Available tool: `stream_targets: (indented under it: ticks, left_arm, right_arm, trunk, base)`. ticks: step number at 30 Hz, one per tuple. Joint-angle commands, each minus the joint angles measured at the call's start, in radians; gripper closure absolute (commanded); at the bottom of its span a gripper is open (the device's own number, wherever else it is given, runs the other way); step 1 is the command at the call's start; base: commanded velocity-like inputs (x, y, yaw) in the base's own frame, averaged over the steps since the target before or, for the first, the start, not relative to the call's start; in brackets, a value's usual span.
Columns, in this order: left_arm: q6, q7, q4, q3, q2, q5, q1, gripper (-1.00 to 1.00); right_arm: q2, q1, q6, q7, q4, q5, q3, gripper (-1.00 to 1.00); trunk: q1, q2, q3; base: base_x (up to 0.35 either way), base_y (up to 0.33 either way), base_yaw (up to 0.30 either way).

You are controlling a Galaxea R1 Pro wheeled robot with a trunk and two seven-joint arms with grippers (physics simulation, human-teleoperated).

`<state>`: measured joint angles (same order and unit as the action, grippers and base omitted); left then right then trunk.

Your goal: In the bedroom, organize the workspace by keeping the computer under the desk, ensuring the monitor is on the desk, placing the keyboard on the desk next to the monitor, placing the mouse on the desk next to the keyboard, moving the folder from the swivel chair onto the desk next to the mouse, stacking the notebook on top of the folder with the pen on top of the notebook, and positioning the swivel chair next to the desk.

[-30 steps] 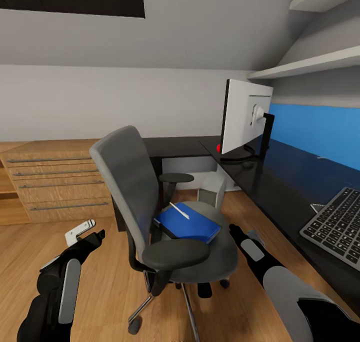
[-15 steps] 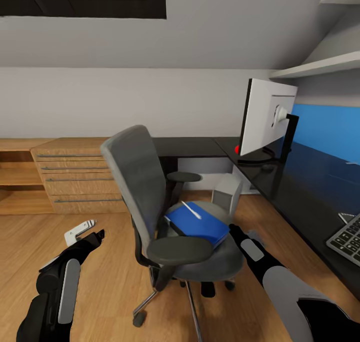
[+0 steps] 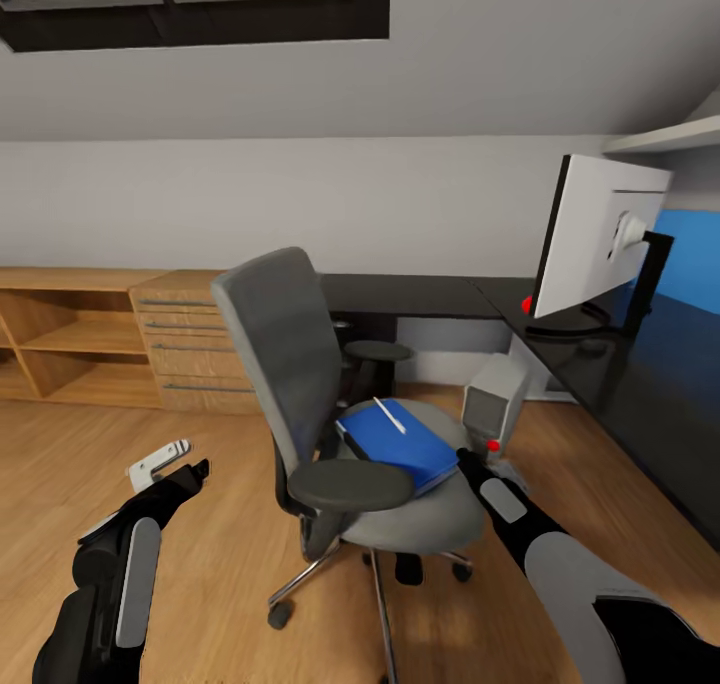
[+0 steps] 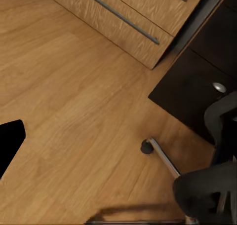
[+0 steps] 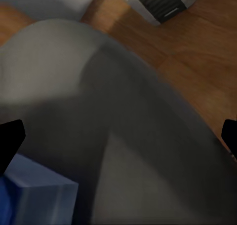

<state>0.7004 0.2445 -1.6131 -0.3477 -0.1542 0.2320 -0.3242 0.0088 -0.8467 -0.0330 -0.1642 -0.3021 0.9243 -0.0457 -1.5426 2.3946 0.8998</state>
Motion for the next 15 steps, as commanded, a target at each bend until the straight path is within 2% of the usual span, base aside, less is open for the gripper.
stream_targets:
  ticks: [1, 15]
  left_arm:
    - [0.004, 0.007, -0.001, -0.001, -0.001, 0.01, -0.001, -1.0]
    - [0.004, 0.007, 0.004, 0.0, -0.002, 0.01, -0.001, -1.0]
  right_arm:
    - [0.002, 0.0, -0.002, 0.0, -0.001, 0.016, -0.003, -1.0]
    - [0.004, 0.0, -0.005, 0.002, -0.002, 0.015, -0.002, -1.0]
  trunk:
    - [0.0, 0.0, 0.001]
    - [0.0, 0.0, 0.001]
  base:
    - [0.0, 0.0, 0.277]
    - [0.0, 0.0, 0.269]
